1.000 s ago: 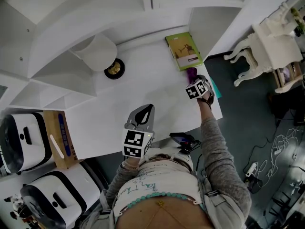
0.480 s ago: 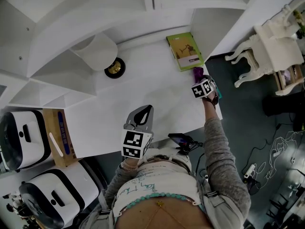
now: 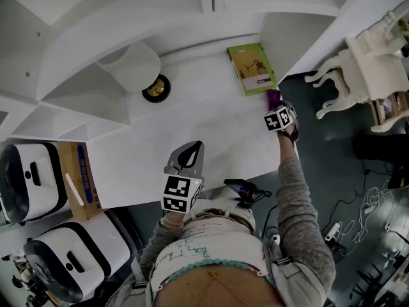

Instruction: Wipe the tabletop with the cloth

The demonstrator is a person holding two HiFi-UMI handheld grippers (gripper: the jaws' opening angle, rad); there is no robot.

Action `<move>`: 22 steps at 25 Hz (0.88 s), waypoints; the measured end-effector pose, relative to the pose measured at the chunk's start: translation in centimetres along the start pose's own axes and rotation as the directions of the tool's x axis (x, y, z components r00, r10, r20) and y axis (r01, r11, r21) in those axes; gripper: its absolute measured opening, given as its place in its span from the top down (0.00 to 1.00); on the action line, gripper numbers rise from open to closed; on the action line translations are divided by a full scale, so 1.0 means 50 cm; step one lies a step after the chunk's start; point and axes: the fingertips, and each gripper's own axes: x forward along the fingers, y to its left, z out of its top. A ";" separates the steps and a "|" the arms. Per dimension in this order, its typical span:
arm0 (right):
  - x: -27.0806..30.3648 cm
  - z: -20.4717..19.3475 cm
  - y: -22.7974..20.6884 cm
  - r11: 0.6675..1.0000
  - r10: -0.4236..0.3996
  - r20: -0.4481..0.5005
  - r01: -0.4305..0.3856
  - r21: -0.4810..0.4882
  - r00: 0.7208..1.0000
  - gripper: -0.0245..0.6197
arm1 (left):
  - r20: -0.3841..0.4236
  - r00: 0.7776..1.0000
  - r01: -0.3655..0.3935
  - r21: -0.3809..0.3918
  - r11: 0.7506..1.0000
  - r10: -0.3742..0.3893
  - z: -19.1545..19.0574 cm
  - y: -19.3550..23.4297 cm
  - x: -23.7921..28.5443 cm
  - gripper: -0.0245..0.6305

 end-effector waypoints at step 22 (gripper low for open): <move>-0.016 -0.064 -0.033 1.000 -0.009 -0.010 0.009 0.030 1.000 0.85 | -0.002 1.000 -0.003 0.002 1.000 0.003 -0.018 -0.001 -0.030 0.96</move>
